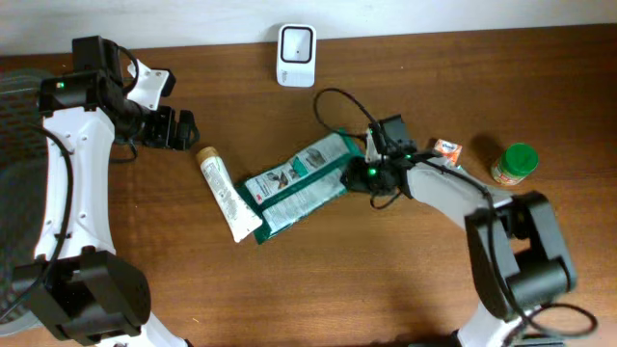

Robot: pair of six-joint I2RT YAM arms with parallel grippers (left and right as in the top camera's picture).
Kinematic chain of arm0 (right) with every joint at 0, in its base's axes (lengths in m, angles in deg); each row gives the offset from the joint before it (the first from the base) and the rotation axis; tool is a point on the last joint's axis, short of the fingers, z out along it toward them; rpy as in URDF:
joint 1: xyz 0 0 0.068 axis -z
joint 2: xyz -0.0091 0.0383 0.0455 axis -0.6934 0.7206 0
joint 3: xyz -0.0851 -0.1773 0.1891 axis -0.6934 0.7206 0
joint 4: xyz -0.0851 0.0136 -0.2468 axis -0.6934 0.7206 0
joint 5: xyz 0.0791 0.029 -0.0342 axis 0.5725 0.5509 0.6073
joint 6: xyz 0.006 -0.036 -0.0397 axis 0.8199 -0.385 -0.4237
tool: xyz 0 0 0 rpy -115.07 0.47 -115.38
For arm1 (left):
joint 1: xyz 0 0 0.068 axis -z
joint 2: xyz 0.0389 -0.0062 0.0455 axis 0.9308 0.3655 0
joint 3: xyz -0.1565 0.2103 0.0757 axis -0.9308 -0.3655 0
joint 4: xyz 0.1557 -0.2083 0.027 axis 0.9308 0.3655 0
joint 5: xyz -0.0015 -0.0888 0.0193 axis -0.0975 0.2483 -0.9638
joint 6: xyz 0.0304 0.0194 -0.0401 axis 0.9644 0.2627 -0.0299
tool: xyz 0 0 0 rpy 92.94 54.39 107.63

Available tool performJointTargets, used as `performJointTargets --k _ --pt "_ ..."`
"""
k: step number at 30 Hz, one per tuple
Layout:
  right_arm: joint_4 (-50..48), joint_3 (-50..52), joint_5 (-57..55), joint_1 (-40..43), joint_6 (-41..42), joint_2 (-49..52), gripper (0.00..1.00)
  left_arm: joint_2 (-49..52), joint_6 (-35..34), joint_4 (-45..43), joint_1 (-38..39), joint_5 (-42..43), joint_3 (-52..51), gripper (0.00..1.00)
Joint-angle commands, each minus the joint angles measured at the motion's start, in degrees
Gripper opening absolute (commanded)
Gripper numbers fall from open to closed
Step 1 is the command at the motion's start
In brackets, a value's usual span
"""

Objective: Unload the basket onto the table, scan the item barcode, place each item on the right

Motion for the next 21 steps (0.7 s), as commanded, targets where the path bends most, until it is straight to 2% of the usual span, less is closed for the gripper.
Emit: performJointTargets --k 1,4,5,9,10,13,17,19,21 --pt "-8.0 -0.3 5.1 0.0 2.3 7.1 0.40 -1.2 0.7 0.0 -0.2 0.8 0.7 0.99" --pt "-10.3 -2.5 6.4 0.0 0.5 7.0 0.40 -1.2 0.7 0.0 -0.2 0.8 0.7 0.99" --pt "-7.5 -5.3 6.4 0.0 0.3 6.7 0.40 -1.2 0.7 0.0 -0.2 0.8 0.7 0.99" --pt "13.8 -22.9 6.6 -1.9 -5.0 5.9 0.41 -1.2 0.7 0.0 -0.2 0.8 0.7 0.99" --pt "15.9 -27.3 6.8 -3.3 -6.7 5.9 0.46 -1.2 0.7 0.0 -0.2 0.8 0.7 0.99" --pt "9.1 -28.3 4.5 -8.2 -6.4 8.2 0.49 -1.2 0.7 0.0 -0.2 0.8 0.7 0.99" --pt "-4.3 -28.3 4.4 -13.5 -6.4 18.9 0.49 -1.2 0.7 0.0 -0.2 0.8 0.7 0.99" --pt "-4.7 -28.3 4.4 -13.9 -6.6 20.0 0.49 -1.2 0.7 0.0 -0.2 0.8 0.7 0.99" --pt "-0.3 -28.3 6.6 -13.9 -6.4 20.0 0.49 -1.2 0.7 0.0 -0.2 0.8 0.7 0.99"
